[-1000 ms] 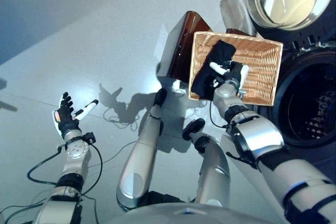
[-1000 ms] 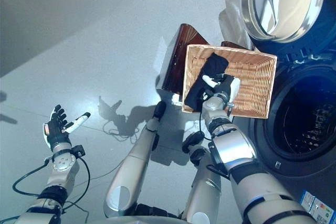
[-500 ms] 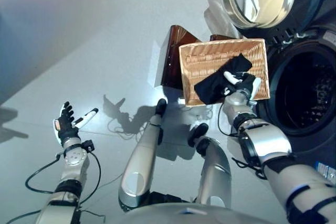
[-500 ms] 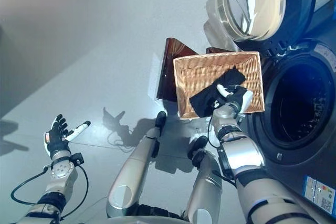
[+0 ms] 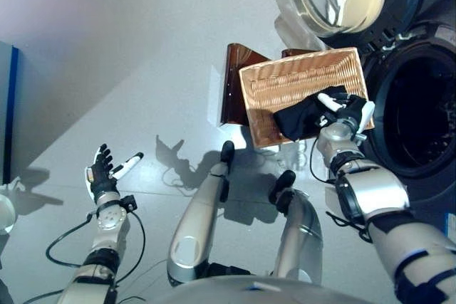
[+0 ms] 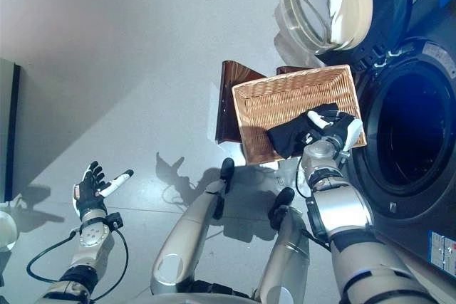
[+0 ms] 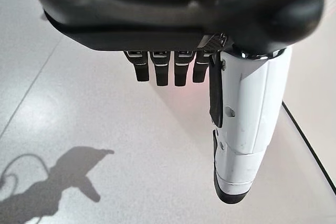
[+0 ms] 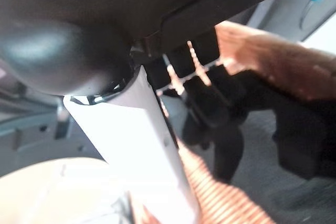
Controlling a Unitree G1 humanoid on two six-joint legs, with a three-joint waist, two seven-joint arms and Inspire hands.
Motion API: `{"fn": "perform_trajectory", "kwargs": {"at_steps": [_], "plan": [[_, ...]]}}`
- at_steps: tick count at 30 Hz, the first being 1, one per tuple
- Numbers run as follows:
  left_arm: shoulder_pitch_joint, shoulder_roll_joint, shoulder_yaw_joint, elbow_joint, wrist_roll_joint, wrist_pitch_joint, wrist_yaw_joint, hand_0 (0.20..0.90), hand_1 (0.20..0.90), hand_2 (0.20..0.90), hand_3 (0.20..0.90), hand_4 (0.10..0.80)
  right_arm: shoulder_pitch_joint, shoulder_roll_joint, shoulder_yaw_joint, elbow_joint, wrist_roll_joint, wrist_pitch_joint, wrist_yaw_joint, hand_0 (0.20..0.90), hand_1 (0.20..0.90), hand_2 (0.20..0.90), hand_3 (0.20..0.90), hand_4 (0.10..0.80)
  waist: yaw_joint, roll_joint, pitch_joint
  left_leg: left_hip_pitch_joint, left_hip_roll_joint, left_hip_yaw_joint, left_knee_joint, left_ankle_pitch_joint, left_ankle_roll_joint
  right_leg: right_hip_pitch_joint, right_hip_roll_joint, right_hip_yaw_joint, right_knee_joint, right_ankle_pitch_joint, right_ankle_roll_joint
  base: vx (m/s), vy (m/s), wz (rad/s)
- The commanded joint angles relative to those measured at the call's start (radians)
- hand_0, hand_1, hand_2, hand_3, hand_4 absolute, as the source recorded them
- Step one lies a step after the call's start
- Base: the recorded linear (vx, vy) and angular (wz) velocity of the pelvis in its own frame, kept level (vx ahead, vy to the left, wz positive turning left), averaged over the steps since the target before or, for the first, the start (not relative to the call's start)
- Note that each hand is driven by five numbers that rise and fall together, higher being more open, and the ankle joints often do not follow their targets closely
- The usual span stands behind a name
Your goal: Pick up the clothes and place them into the washing machine
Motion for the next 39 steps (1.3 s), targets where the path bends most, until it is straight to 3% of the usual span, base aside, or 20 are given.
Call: {"fn": "perform_trajectory", "kwargs": {"at_steps": [1, 9, 15, 31, 39], "plan": [[0.053, 0.052, 0.020, 0.013, -0.009, -0.070, 0.035, 0.900, 0.900, 0.900, 0.900, 0.800, -0.073, -0.071, 0.051, 0.017, -0.050, -0.017, -0.053, 0.900, 0.900, 0.900, 0.900, 0.800, -0.002, 0.011, -0.016, -0.099, -0.059, 0.003, 0.080, -0.107, -0.018, -0.015, 0.023, -0.041, -0.103, 0.060, -0.011, 0.000, 0.000, 0.00], [0.040, 0.058, 0.023, -0.050, 0.015, -0.068, 0.062, 0.900, 0.900, 0.900, 0.900, 0.800, -0.100, -0.040, 0.192, 0.031, -0.251, 0.067, -0.060, 0.900, 0.900, 0.900, 0.900, 0.800, 0.013, -0.011, 0.024, -0.145, -0.057, 0.000, 0.115, -0.111, -0.021, -0.052, 0.018, -0.049, -0.073, 0.058, -0.015, -0.016, -0.022, 0.13], [0.040, 0.054, 0.029, -0.101, 0.021, -0.071, 0.069, 0.900, 0.900, 0.900, 0.900, 0.800, -0.126, -0.027, 0.228, 0.041, -0.306, 0.097, -0.058, 0.900, 0.900, 0.900, 0.900, 0.800, 0.016, -0.011, 0.050, -0.170, -0.058, 0.001, 0.130, -0.116, -0.021, -0.073, 0.016, -0.048, -0.065, 0.060, -0.015, 0.000, 0.000, 0.00], [0.059, 0.019, -0.011, -0.246, 0.057, -0.061, 0.088, 0.900, 0.900, 0.900, 0.900, 0.800, -0.186, -0.111, 0.274, 0.086, -0.398, 0.171, -0.025, 0.900, 0.900, 0.900, 0.900, 0.800, 0.037, 0.043, 0.058, -0.306, -0.069, 0.009, 0.177, -0.121, -0.015, -0.209, -0.004, -0.045, -0.002, 0.050, -0.018, -0.002, 0.010, 0.03], [0.086, 0.023, -0.001, -0.275, 0.055, -0.062, 0.107, 0.900, 0.900, 0.900, 0.900, 0.800, -0.235, -0.126, 0.306, 0.054, -0.423, 0.175, -0.026, 0.900, 0.900, 0.900, 0.900, 0.800, 0.013, 0.044, 0.058, -0.362, -0.071, 0.018, 0.200, -0.126, -0.014, -0.270, -0.006, -0.030, 0.022, 0.051, -0.021, -0.005, 0.025, -0.01]]}}
